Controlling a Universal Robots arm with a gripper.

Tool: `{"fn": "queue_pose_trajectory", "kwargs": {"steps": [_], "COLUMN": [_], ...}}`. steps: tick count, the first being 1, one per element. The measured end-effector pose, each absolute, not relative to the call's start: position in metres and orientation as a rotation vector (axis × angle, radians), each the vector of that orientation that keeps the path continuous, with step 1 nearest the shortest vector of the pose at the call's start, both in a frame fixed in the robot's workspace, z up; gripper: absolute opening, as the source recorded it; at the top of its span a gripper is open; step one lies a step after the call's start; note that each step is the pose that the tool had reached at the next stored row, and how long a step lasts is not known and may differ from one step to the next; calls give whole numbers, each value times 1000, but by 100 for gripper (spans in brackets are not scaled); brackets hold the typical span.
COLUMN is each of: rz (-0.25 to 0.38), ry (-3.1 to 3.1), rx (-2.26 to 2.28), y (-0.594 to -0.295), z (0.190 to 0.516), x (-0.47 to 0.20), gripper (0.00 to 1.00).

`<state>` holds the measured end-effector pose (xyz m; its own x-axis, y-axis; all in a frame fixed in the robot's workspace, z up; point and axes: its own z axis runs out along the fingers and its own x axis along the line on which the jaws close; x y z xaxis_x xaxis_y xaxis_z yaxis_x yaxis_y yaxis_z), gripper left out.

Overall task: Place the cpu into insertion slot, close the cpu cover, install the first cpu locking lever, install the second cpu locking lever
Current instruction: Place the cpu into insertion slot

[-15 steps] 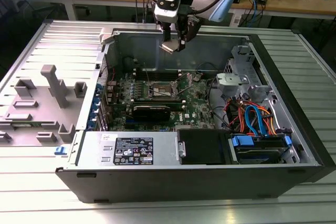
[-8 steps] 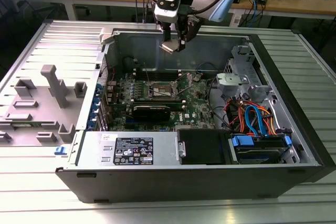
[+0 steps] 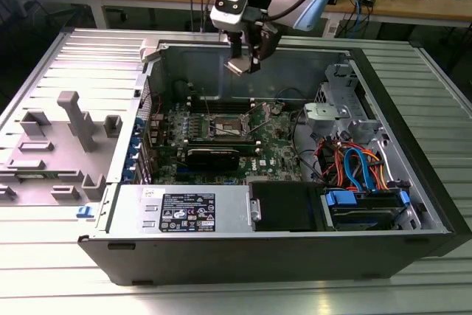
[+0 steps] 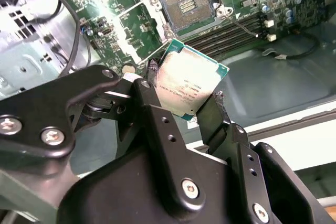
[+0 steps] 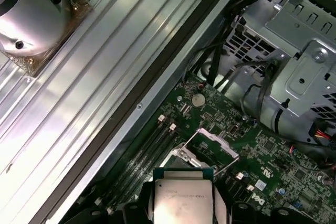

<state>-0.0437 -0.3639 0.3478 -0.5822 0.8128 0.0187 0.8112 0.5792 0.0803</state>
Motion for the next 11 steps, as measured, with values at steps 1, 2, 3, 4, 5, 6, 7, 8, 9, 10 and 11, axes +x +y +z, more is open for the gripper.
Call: {"fn": "queue_pose_trajectory", "kwargs": {"steps": [1,2,3,4,5,6,7,8,9,10,11], "rz": [124,124,124,124,123,123,123,122,122,121,121], "ry": [2760,2748,2737,2725,2705,2692,2679,2662,2646,2619,2604], "rx": [1452,1472,1493,1512,1546,1568,1587,1614,1640,1680,1702], "y": [-364,-364,-364,-364,-364,-364,-364,-364,-364,-364,-364], "z": [348,348,347,347,347,347,347,347,347,347,346], "x": [-44,-44,-44,-44,-44,-44,-44,-44,-44,-44,-44], "gripper": [54,54,54,54,54,54,54,54,54,54,54]}}
